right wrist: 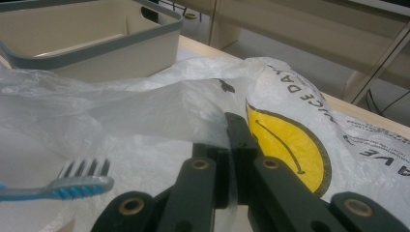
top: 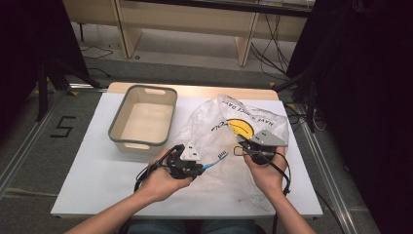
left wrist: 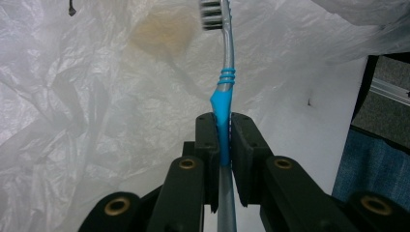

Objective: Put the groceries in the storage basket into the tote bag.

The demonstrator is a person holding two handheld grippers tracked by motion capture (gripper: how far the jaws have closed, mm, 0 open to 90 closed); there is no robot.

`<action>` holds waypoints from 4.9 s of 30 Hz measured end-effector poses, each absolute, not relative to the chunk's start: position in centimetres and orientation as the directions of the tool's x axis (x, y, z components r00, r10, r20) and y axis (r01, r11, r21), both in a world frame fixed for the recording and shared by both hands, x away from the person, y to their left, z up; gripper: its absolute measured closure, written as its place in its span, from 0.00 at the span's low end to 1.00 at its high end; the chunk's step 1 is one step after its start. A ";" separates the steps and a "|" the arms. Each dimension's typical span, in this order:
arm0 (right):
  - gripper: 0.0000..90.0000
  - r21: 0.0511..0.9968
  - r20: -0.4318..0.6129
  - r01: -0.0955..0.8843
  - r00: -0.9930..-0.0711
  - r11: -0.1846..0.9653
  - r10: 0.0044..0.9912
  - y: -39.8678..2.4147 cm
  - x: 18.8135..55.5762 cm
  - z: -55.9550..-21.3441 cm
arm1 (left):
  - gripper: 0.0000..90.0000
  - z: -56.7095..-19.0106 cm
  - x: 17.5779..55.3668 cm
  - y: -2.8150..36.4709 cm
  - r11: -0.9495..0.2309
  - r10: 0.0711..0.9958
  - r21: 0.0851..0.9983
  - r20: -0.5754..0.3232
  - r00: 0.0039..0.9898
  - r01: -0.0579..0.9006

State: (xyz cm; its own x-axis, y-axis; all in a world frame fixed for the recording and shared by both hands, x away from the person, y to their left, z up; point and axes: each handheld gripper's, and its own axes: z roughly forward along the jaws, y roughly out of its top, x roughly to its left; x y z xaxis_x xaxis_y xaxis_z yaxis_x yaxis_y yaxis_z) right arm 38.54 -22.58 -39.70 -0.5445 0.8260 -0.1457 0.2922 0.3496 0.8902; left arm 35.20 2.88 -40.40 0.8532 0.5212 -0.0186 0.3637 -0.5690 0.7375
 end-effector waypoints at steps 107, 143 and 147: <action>1.00 0.890 -0.140 0.290 -0.558 0.351 0.818 -22.3 38.5 -39.7 | 0.90 -45.7 40.0 -5.2 -0.614 0.579 0.726 0.149 0.802 0.309; 0.93 0.714 -0.077 0.460 -0.697 0.528 0.712 -23.1 38.2 -43.1 | 0.41 -40.8 35.2 6.9 -0.483 0.671 0.805 0.088 0.736 0.344; 0.90 0.655 -0.058 0.486 -0.732 0.579 0.679 -22.8 38.2 -44.1 | 0.39 -42.0 35.7 7.9 -0.498 0.687 0.780 0.089 0.721 0.378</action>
State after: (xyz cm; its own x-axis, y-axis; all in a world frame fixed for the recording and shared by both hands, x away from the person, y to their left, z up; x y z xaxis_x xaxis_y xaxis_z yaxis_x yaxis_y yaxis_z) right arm 38.17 -22.80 -44.07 -0.7316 0.6793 -0.0576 0.4858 0.5788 0.6550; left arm 35.72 7.92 -41.95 0.7211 0.6871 0.0887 0.3783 -0.4978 0.7804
